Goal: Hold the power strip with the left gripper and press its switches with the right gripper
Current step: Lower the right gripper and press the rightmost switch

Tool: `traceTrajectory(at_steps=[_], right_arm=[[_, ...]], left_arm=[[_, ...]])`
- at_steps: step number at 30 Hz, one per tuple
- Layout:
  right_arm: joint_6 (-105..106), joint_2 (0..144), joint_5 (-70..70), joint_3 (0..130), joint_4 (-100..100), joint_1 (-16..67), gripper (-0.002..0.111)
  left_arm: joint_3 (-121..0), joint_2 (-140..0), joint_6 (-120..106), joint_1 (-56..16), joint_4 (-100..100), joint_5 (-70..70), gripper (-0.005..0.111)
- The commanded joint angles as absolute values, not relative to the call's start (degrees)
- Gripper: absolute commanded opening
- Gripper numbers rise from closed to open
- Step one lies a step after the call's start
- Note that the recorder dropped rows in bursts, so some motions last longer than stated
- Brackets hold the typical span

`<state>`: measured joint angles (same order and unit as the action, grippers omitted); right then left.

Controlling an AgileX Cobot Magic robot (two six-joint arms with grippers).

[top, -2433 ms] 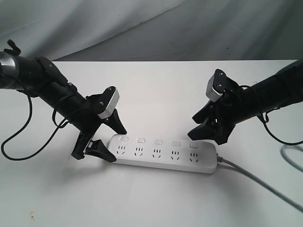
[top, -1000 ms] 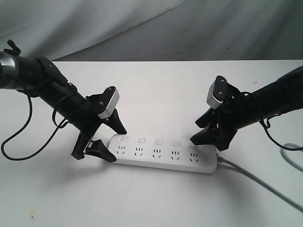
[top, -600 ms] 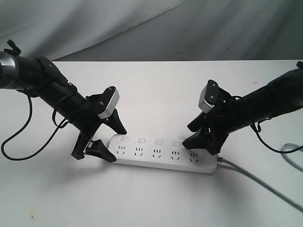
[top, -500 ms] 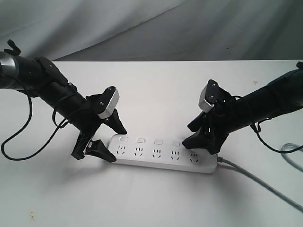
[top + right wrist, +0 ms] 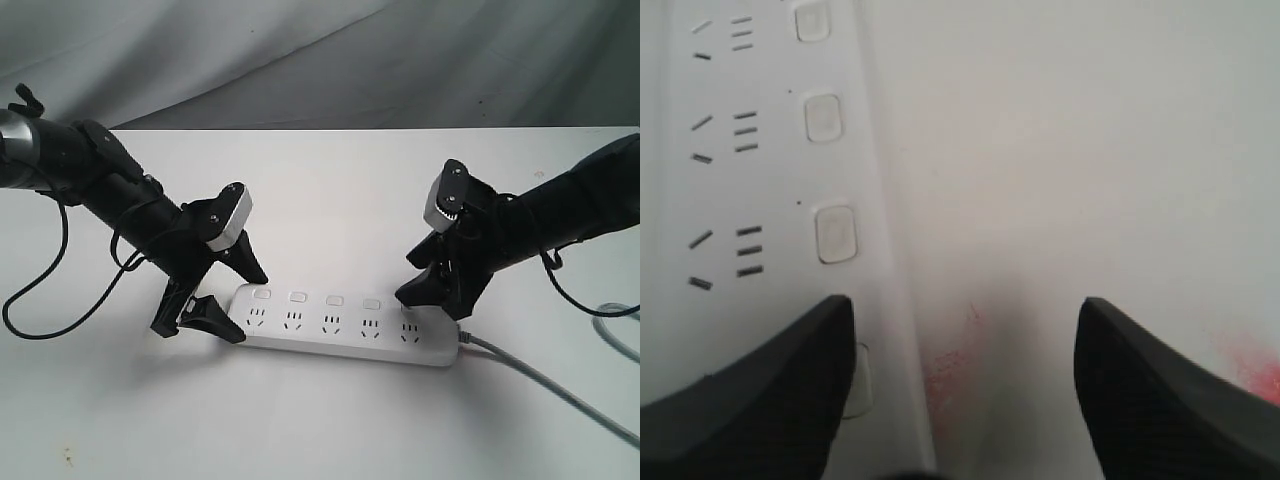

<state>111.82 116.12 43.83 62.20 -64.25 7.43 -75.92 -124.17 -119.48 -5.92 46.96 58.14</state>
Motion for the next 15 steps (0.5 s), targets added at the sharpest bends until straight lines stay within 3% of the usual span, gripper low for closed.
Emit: traceTrajectory(at_steps=[1,15], right_arm=[[110.69,117.1,41.95,61.82,-63.01,7.25,0.059],[105.69,117.1,37.41,61.82,-52.92,7.45,0.059]], left_arm=[[-76.33,-124.23,-119.96,-6.25,47.8,58.29,0.034],[-76.33,-124.23,-119.96,-6.25,47.8,58.29,0.034]])
